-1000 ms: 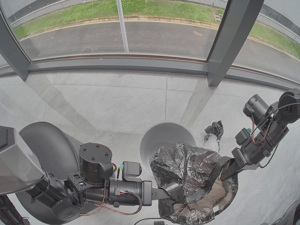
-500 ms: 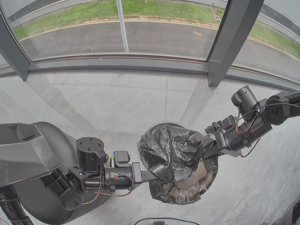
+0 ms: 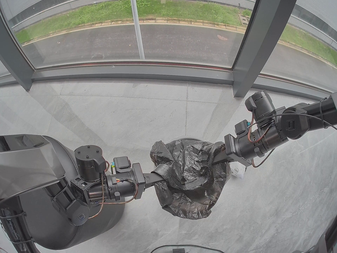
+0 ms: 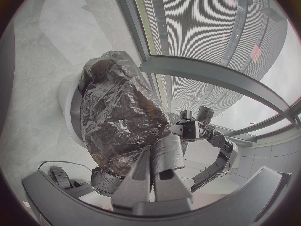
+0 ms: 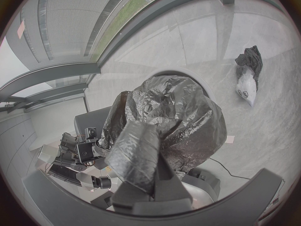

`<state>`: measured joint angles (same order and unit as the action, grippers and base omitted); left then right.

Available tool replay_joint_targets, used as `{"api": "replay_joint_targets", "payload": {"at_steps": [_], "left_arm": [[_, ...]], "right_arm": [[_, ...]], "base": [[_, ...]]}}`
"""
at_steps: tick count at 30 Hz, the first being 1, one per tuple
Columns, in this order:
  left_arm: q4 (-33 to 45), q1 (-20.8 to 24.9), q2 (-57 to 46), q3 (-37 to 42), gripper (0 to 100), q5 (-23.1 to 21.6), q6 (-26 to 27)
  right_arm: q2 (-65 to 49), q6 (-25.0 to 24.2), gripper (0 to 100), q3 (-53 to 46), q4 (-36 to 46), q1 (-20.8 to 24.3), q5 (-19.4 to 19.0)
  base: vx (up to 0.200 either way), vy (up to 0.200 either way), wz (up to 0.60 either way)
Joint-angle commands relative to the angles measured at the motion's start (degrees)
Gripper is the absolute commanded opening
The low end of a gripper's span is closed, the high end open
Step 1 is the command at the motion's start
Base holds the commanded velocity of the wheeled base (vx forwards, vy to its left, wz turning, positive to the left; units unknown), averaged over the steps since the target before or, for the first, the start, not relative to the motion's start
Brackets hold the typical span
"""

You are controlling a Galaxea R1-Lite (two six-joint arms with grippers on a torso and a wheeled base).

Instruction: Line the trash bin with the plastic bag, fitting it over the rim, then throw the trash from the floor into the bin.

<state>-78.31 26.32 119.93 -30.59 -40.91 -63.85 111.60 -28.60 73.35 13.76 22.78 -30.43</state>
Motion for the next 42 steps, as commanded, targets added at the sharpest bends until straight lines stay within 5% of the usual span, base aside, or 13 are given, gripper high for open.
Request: {"api": "replay_joint_targets", "payload": {"at_steps": [1,14,26,42], "left_arm": [[-0.3,-1.9,0.8,-0.3,0,0.0,-0.1],[-0.3,-4.6,0.7,-0.4,0,-0.3,0.0],[-0.4,-5.9,1.1,-1.2,0,-0.4,0.0],[-0.3,-5.1,1.5,-0.8,0,-0.7,-0.1]], "right_arm": [[2.2,0.0,0,0.5,-0.8,0.6,-0.1],[8.4,-0.1,0,5.8,-0.8,5.0,0.1],[13.7,0.0,0,10.3,-2.9,2.8,2.3],[11.7,0.0,0,4.6,-6.7,0.7,2.2]], "base": [[0.000,0.000,0.00],[0.000,0.000,0.00],[0.000,0.000,0.00],[0.000,0.000,0.00]]}}
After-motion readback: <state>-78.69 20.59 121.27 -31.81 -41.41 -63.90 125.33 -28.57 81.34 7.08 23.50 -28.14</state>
